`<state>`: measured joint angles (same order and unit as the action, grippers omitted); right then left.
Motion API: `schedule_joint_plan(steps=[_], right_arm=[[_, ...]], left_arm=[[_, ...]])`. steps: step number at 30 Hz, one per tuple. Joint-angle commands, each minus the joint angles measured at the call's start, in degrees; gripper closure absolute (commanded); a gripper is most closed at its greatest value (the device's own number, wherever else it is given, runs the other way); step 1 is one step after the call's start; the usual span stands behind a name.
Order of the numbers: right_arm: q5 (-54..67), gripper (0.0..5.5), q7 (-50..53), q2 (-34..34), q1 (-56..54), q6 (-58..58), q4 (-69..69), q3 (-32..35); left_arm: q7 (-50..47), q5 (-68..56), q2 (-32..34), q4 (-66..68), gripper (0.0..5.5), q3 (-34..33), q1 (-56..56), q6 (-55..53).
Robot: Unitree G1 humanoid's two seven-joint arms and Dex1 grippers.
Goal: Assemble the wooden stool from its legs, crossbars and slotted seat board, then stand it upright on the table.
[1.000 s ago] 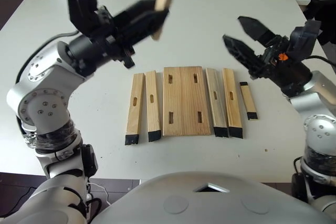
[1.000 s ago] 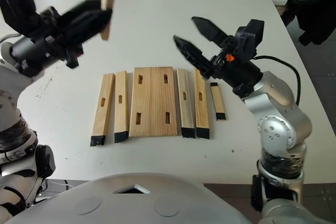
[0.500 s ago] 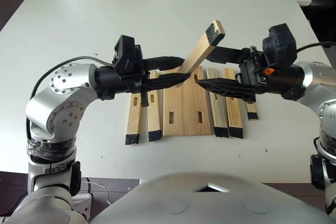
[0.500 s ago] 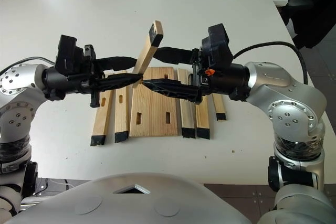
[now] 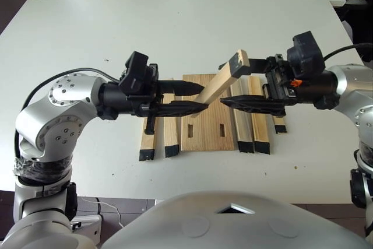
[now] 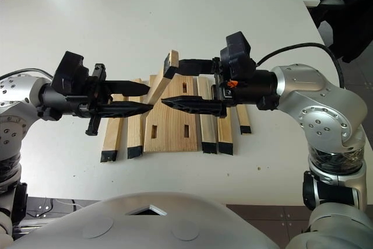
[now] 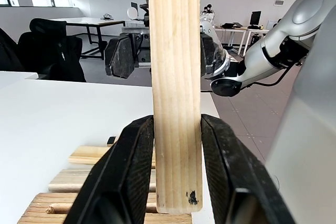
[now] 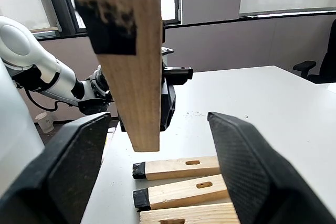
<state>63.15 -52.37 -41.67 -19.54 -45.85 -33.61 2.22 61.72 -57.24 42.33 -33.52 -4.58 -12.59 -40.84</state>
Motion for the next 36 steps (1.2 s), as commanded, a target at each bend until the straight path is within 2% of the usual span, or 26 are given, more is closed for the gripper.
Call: schedule_joint_plan(steps=[1,11,26,36], right_arm=[[1.8,2.10,-0.1,-0.6,-2.4,-1.6,-1.0,-0.2],[2.0,2.10,1.2,0.8,-4.0,-2.2,-1.2,-2.0],[-4.4,4.18,-1.8,-0.6,-3.2,-0.8,-0.9,-5.2],[-7.6,4.20,-2.4,-0.4,-2.5,1.5,1.0,-5.5]], left_arm=[[-0.3,1.1,0.6,1.0,4.20,1.1,-0.5,-0.2],[1.3,6.1,1.1,0.4,4.20,3.9,1.2,3.1],[-1.9,8.5,-1.9,0.9,4.20,4.2,-1.0,5.5],[-5.8,12.1,-4.8,3.3,4.20,4.5,-3.2,6.7]])
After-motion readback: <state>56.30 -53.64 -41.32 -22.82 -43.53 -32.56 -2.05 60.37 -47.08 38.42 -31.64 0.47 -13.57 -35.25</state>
